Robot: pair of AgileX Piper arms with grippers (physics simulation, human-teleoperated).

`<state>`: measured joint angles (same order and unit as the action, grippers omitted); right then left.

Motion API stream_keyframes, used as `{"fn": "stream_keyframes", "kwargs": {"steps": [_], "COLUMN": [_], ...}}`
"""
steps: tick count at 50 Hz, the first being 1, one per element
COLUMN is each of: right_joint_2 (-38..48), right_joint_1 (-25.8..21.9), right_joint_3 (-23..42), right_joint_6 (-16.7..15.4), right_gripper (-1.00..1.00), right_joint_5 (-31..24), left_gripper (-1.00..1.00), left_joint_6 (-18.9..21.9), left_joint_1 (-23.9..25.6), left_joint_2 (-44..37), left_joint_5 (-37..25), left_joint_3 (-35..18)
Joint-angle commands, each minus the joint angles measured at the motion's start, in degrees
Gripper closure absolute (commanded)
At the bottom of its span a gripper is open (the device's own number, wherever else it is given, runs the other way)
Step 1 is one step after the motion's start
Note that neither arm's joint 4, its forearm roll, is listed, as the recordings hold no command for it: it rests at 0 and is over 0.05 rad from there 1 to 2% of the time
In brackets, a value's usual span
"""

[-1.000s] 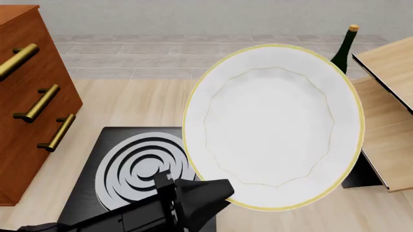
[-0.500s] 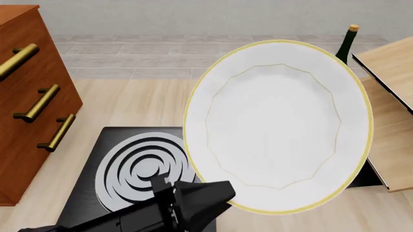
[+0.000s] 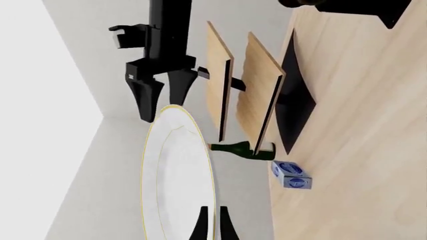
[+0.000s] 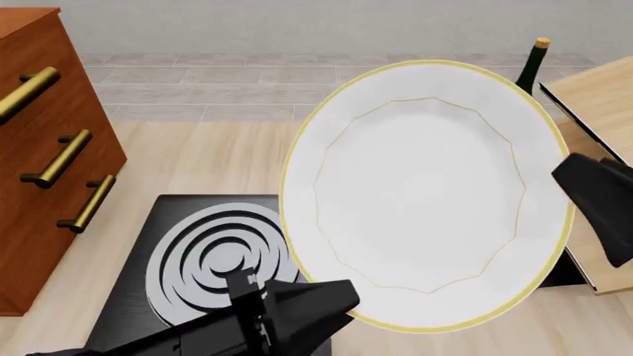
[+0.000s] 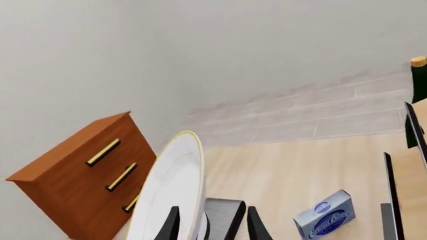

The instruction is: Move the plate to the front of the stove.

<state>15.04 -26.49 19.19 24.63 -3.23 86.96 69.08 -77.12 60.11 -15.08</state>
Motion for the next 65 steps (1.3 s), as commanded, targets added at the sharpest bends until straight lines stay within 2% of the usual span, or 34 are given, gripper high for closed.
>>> {"fn": "stream_keyframes", "kwargs": {"steps": [1, 24, 31, 32, 65], "right_joint_2": [6.18, 12.99, 13.07, 12.98, 11.65], "right_joint_1": [-2.76, -6.31, -6.55, -6.78, -7.49], "right_joint_3": [-0.34, -3.68, -3.17, -3.04, -2.10], "right_joint_6": [0.52, 1.73, 1.47, 1.25, 1.99], "right_gripper": [-1.00, -1.00, -1.00, 1.00, 1.00], "right_joint_5": [5.79, 13.88, 13.69, 13.55, 12.29], "left_gripper": [1.00, 1.00, 1.00, 1.00, 1.00], "left_joint_6": [0.06, -0.17, -0.13, -0.10, 0.23], "left_joint_1": [0.20, 0.39, 0.33, 0.35, 0.85], "left_joint_2": [0.73, 2.27, 2.62, 2.59, 3.06], "left_joint_5": [0.11, -1.15, -1.26, -1.17, -0.67], "left_joint_3": [-0.01, -0.42, -0.28, -0.26, -0.28]}}
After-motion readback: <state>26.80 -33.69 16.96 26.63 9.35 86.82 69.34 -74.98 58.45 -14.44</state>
